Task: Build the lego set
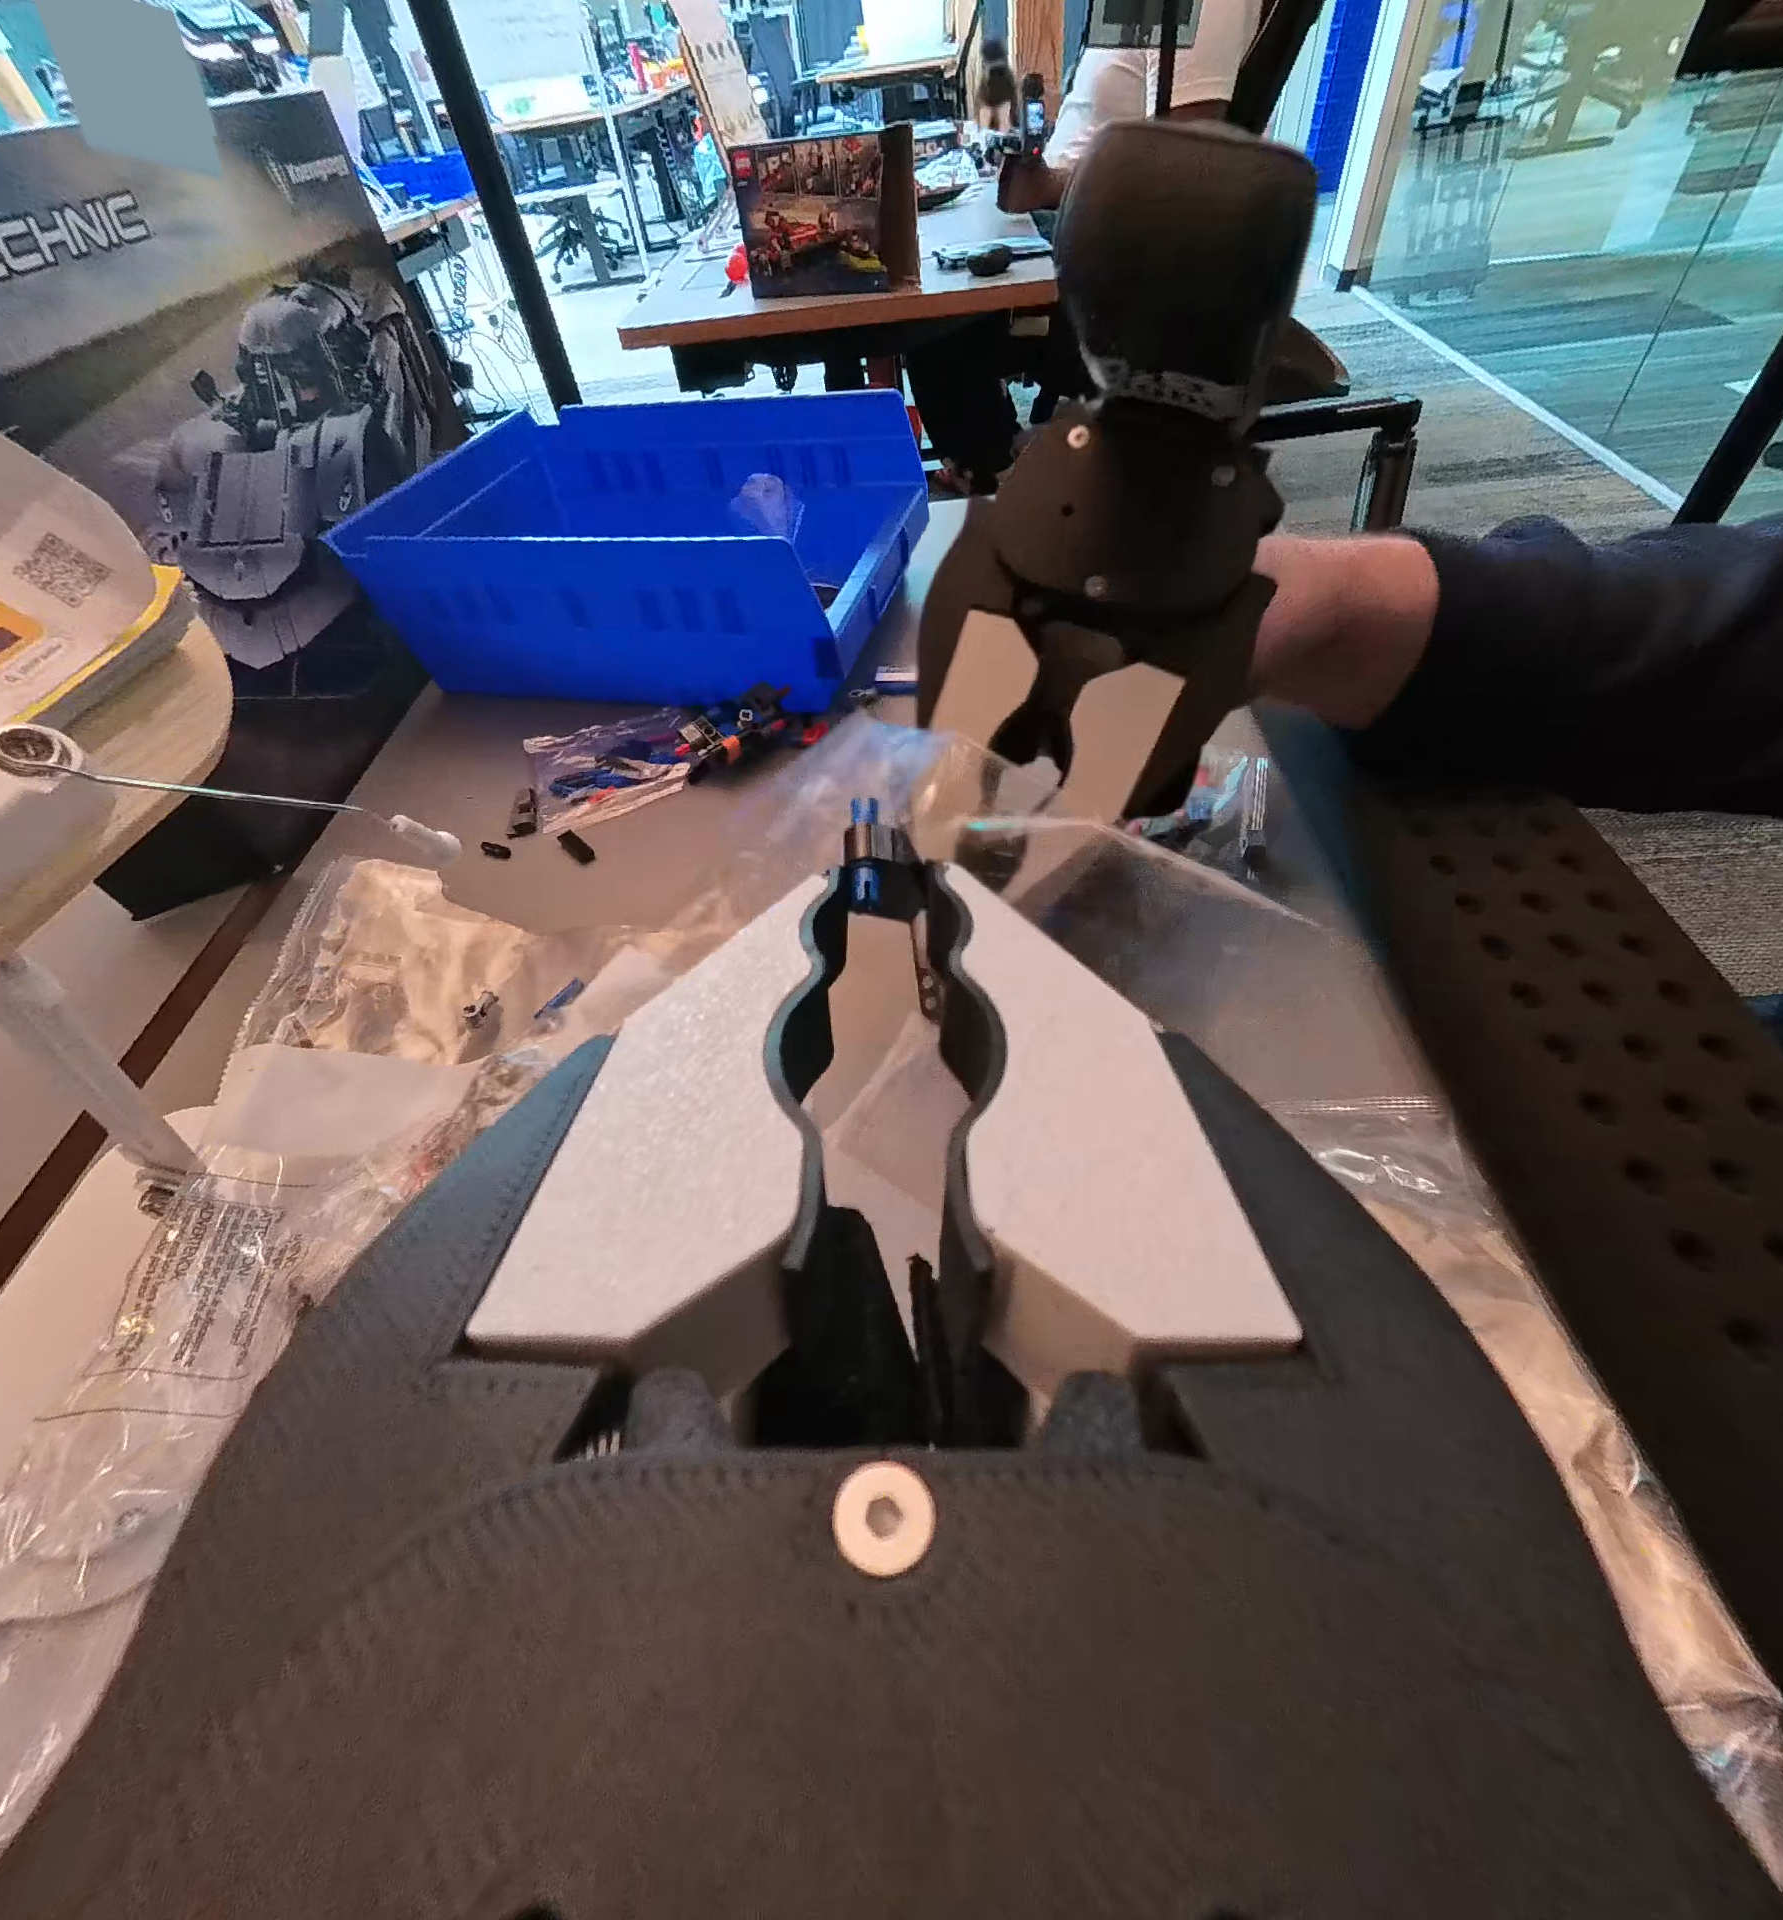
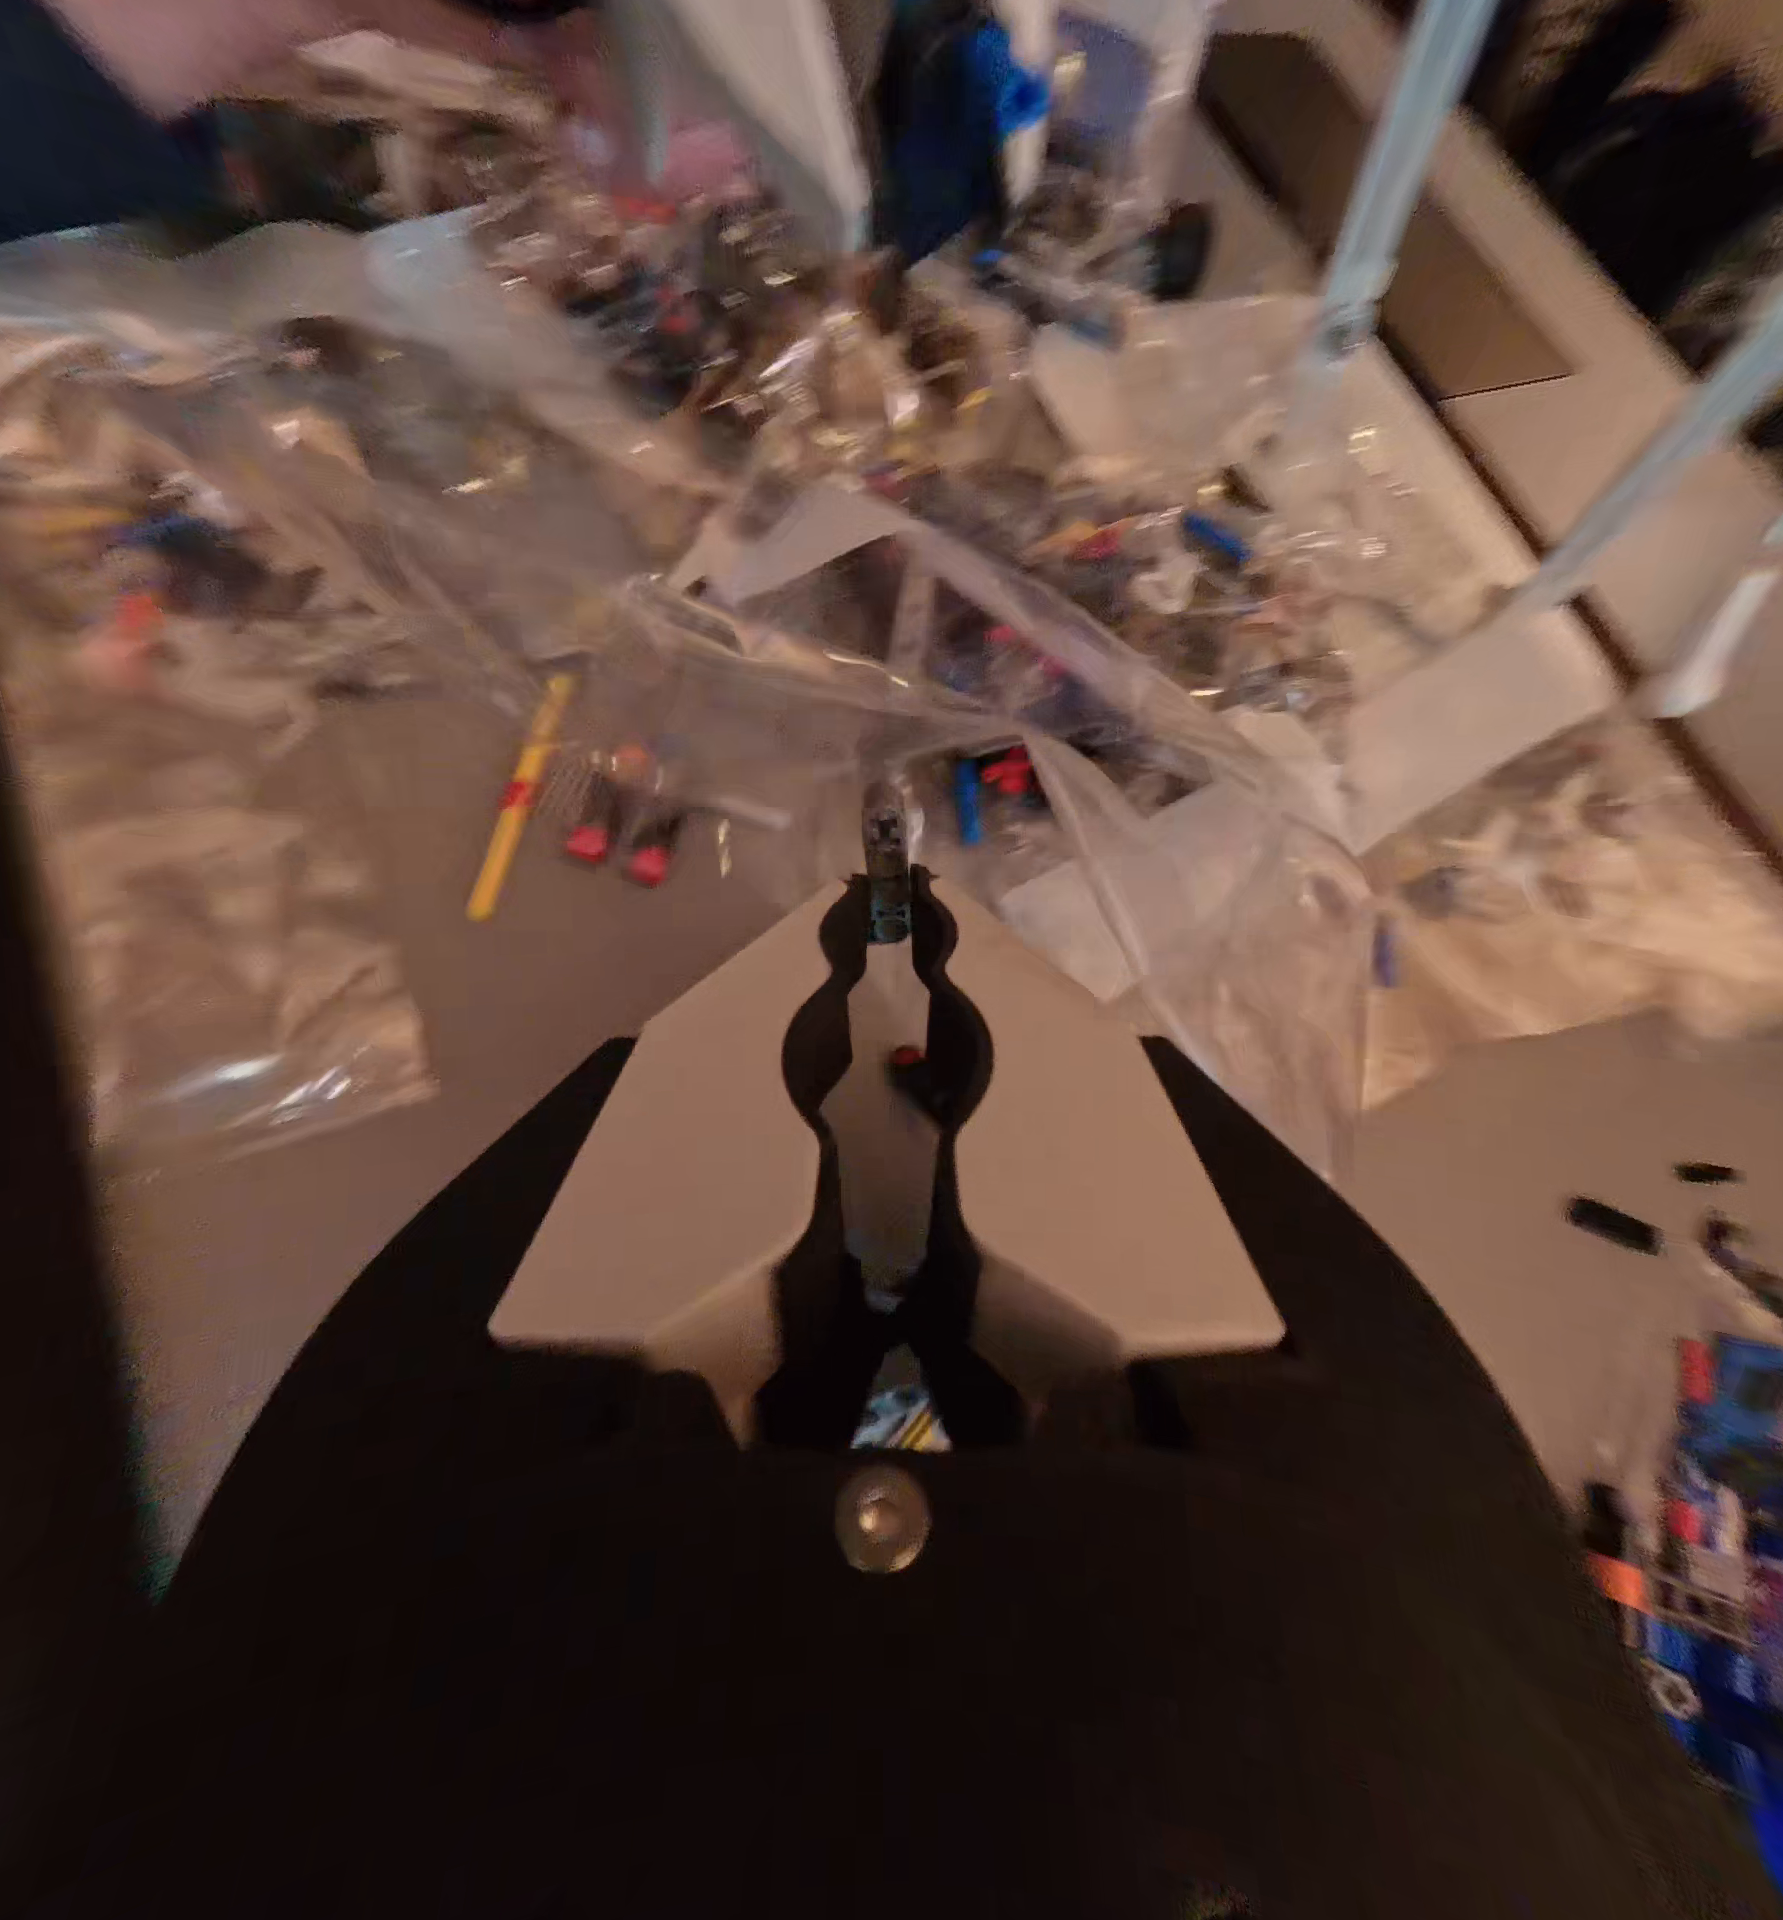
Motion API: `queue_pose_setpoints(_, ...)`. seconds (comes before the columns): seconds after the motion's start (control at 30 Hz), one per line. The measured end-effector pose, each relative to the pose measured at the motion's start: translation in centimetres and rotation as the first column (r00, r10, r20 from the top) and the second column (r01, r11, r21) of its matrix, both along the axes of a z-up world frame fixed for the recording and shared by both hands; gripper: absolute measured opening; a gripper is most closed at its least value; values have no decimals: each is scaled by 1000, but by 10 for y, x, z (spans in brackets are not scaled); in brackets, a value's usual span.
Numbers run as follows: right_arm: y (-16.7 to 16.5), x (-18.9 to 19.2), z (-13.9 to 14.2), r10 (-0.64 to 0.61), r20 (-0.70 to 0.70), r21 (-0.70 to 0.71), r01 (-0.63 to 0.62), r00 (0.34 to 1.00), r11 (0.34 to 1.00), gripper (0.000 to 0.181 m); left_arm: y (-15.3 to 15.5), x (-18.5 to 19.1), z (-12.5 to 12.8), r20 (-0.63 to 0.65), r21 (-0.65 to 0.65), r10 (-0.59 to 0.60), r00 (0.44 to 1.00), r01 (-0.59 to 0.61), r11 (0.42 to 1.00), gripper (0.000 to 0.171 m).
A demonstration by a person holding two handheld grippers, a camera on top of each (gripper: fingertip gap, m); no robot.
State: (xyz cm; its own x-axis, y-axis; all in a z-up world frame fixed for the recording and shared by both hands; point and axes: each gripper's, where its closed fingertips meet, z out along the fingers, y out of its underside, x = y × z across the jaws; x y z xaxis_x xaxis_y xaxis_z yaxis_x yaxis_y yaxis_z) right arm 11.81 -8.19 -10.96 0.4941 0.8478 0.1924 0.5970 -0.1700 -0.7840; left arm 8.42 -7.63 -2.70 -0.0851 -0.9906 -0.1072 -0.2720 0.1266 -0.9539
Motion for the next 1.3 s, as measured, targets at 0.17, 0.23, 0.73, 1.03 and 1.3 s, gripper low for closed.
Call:
queue_pose_setpoints(0.17, 4, -3, 1, -21, -33, -1, 21, 999, 1000, 6, 2, -1, -1, -2, -8, 4, 1000, -4, 1000, 14)
queue_pose_setpoints(0.23, 8, 0, 5, -45, -71, -2, 45, 997, 999, 6, 3, -1, -2, -2, -9, 8, 1000, -8, 1000, 14)
queue_pose_setpoints(0.73, 9, 4, -6, -63, -19, -81, 62, 998, 995, 4, 2, 3, -8, -26, -19, 1, 1000, -1, 1000, 14)
queue_pose_setpoints(1.03, 17, -4, -3, -75, 23, -49, 76, 997, 996, 29, 2, 3, -9, -30, -21, -2, 1000, 1, 1000, 14)
queue_pose_setpoints(1.3, 22, 2, 0, -89, 86, 1, 89, 992, 996, 15, 3, 1, -8, -29, -25, -1, 1000, 0, 1000, 14)
